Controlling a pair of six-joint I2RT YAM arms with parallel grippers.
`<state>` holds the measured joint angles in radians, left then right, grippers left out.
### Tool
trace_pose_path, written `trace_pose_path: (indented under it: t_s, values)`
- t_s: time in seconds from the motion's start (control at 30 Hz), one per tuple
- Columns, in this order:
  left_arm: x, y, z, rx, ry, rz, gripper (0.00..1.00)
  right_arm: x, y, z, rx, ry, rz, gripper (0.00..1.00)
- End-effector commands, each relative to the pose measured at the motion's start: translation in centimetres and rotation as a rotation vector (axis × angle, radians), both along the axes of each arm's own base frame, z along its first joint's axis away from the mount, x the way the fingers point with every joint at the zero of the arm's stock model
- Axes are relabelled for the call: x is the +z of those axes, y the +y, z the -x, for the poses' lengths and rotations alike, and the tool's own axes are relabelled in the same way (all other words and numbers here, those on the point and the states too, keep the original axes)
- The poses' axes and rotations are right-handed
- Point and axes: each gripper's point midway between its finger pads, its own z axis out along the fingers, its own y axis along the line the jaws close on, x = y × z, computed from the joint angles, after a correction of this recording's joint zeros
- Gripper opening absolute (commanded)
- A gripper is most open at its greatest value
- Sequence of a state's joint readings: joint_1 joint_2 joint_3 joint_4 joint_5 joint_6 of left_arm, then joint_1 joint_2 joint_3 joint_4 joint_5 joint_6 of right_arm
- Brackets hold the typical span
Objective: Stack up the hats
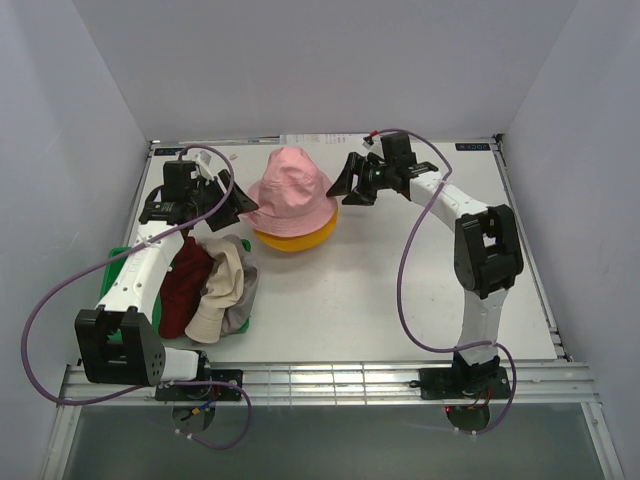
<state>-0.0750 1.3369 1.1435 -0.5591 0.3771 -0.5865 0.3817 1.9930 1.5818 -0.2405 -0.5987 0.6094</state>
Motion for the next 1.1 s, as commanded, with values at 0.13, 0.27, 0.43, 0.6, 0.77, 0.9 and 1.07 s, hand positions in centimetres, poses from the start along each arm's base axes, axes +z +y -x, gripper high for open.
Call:
trace_pose_path:
  t_s: [0.13,0.27,0.43,0.6,0.77,0.9,1.07]
  values:
    - [1.3,0.0,1.4,-0.021,-0.040,-0.002,0.75,2.9,-1.2,2.2,-0.118,0.013,-0.081,0.72]
    - [1.3,-0.1,1.3,-0.007,-0.043,0.018,0.75,3.8,-1.2,3.5,-0.182,0.041,-0.195,0.72]
    - [1.6,-0.3,1.1,0.001,-0.057,0.036,0.74,3.5,-1.1,4.5,-0.251,0.069,-0.311,0.72]
    - [1.7,-0.3,0.9,0.003,-0.058,0.037,0.74,4.1,0.0,4.4,-0.297,0.072,-0.346,0.70]
    - [1.9,-0.3,0.8,0.000,-0.059,0.040,0.74,4.2,0.7,4.5,-0.328,0.077,-0.405,0.65]
    - [1.8,-0.4,0.8,-0.005,-0.058,0.040,0.74,3.5,1.1,4.6,-0.336,0.105,-0.429,0.63]
    - [1.9,-0.4,0.7,-0.008,-0.058,0.040,0.73,3.2,1.4,4.6,-0.352,0.123,-0.468,0.58]
